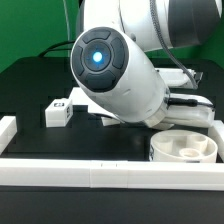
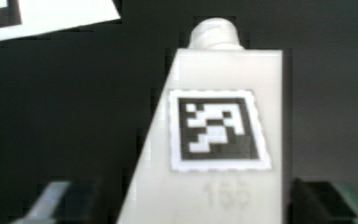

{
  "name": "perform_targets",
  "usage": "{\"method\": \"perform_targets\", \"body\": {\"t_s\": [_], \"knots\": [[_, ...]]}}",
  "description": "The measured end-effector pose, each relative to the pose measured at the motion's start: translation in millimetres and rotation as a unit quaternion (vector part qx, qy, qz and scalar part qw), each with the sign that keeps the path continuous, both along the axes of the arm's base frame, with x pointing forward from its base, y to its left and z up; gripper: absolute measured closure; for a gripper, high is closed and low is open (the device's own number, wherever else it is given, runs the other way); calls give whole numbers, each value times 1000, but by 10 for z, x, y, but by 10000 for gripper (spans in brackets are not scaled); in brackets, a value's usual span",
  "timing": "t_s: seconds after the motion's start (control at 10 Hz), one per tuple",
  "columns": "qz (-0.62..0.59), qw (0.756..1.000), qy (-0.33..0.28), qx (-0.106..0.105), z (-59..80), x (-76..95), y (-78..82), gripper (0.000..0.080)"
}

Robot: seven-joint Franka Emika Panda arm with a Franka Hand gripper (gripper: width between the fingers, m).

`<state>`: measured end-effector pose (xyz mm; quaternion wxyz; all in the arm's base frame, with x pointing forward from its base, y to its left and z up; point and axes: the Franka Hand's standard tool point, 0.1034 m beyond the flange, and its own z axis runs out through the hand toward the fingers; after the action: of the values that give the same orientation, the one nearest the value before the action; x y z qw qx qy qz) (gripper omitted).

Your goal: Assemble stool

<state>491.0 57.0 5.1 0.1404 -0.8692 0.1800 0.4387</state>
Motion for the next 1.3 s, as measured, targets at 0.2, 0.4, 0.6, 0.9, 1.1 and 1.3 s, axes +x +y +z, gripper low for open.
{"method": "perform_targets", "body": {"t_s": [0.2,0.4,0.6,0.9,1.1,1.3], "knots": [[2,1000,0,0,0,0,20,472],[3,1000,0,0,0,-1,27,472],[4,1000,-1,0,2,2,36,472],[4,1000,-4,0,39,26,32,472],[6,1000,-13,4,317,109,18,472],[10,1000,-25,6,642,196,1,471]]}}
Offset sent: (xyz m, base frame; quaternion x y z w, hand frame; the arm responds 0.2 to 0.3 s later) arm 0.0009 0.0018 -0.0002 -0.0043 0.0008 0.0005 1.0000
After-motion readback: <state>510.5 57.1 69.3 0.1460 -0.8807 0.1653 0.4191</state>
